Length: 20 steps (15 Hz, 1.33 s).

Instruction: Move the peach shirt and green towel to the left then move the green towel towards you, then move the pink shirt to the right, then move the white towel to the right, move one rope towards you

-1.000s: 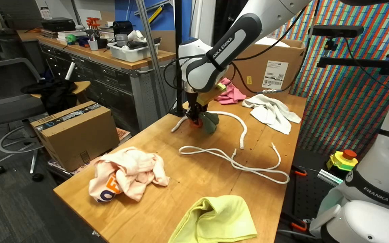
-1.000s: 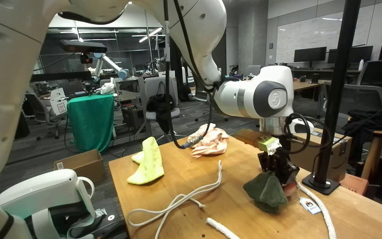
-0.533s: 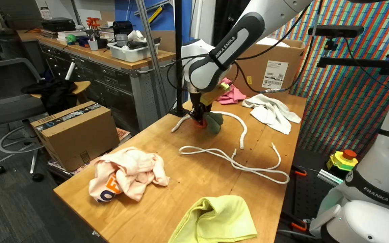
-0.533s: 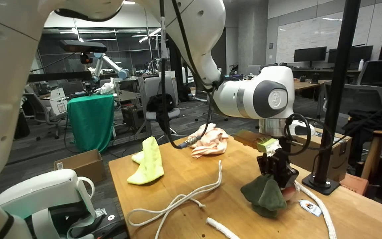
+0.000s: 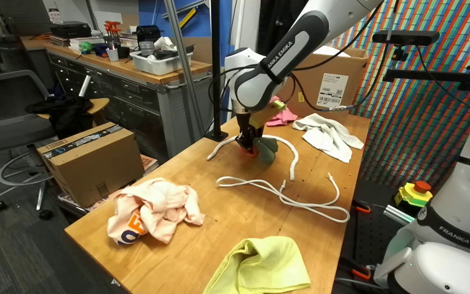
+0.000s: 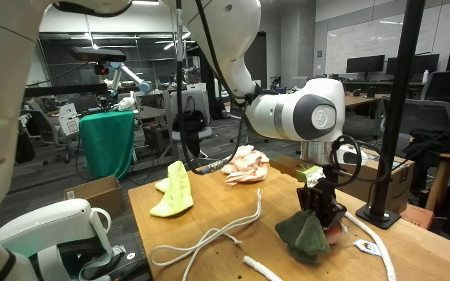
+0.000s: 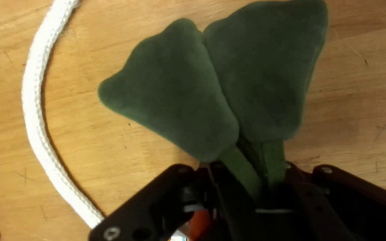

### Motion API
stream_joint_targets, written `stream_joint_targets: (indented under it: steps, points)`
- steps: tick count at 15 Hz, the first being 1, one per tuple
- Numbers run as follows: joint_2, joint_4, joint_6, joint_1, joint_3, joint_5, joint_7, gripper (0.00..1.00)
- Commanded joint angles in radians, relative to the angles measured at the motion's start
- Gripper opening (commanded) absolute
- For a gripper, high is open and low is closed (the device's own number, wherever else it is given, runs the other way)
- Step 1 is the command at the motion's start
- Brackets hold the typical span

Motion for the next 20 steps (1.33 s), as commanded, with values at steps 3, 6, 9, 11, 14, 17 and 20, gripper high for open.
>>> stream_joint_targets:
  steps: [3, 6, 9, 11, 14, 17, 20]
  points:
    - [-0.026, -0.027, -0.003, -0.001, 0.012, 0.001, -0.012, 0.06]
    - [-0.027, -0.023, -0.012, 0.000, 0.013, -0.002, -0.017, 0.44]
    - [-0.031, -0.024, -0.025, -0.004, 0.016, 0.004, -0.031, 0.66]
    - [-0.036, -0.023, -0.046, -0.008, 0.018, 0.009, -0.044, 0.81]
    - [-0.057, -0.025, -0.092, -0.012, 0.020, 0.013, -0.065, 1.00]
    - [-0.098, -0.026, -0.158, -0.030, 0.037, 0.055, -0.126, 1.00]
    - [-0.145, -0.021, -0.223, -0.047, 0.049, 0.107, -0.189, 1.00]
